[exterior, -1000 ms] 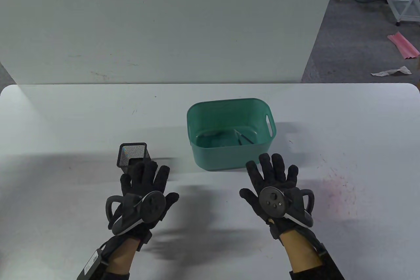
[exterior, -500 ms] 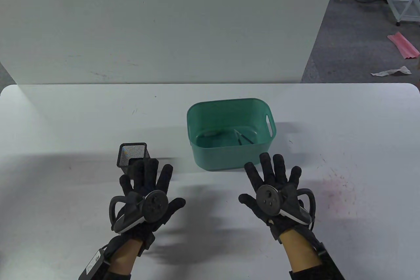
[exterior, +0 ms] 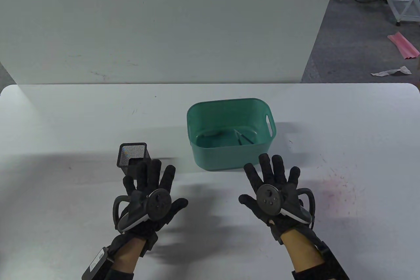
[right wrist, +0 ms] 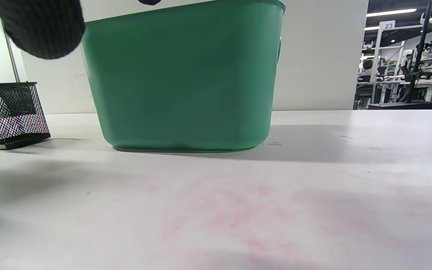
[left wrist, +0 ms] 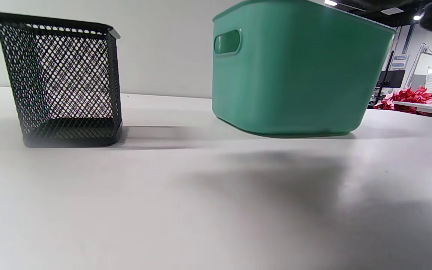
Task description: Disassemble pens into components
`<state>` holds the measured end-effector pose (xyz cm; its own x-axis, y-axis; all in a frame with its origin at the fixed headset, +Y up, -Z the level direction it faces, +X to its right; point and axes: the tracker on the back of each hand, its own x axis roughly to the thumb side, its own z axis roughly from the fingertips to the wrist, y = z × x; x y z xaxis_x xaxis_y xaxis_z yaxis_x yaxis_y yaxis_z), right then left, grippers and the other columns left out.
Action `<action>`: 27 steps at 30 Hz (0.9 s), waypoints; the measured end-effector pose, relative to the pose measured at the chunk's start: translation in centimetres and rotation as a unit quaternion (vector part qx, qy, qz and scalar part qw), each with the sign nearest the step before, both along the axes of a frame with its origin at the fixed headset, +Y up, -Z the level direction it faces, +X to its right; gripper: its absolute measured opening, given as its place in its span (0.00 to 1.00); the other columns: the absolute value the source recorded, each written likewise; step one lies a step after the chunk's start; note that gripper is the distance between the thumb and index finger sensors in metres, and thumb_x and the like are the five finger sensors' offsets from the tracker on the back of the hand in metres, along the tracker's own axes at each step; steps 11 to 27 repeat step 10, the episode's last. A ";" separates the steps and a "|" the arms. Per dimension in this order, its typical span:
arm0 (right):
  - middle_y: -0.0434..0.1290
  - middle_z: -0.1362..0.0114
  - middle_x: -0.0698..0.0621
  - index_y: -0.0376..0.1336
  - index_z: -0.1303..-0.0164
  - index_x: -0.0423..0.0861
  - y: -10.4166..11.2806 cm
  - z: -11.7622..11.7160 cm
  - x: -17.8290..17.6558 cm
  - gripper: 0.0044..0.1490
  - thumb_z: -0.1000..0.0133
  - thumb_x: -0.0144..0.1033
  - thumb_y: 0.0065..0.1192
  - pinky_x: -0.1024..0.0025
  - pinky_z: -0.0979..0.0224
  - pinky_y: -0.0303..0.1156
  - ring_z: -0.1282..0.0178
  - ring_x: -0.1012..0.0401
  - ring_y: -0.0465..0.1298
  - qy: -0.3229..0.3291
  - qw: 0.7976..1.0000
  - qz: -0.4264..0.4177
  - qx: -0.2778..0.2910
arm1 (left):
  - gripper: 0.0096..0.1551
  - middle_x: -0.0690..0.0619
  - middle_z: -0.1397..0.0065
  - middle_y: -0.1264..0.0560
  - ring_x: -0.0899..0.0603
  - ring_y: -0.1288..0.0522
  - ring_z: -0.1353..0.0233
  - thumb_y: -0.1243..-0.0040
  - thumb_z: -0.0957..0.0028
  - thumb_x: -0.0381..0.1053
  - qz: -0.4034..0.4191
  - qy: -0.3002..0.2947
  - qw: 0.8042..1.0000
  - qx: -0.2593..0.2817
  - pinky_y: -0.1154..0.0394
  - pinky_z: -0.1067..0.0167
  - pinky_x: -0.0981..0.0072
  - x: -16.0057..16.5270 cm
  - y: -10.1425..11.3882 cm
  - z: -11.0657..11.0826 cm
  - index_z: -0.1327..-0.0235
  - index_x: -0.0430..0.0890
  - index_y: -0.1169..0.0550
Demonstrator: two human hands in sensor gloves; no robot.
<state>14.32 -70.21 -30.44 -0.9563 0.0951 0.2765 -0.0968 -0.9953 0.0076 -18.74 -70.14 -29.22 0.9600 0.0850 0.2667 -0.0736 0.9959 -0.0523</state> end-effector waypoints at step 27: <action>0.23 0.12 0.45 0.29 0.15 0.62 -0.4 -0.3 0.2 0.52 0.38 0.71 0.47 0.23 0.30 0.26 0.16 0.41 0.24 -0.007 1.000 0.002 -0.013 | 0.56 0.36 0.11 0.67 0.19 0.68 0.16 0.62 0.50 0.81 -0.007 0.007 1.000 -0.003 0.62 0.37 0.13 -0.2 -0.1 -0.1 0.18 0.56 0.62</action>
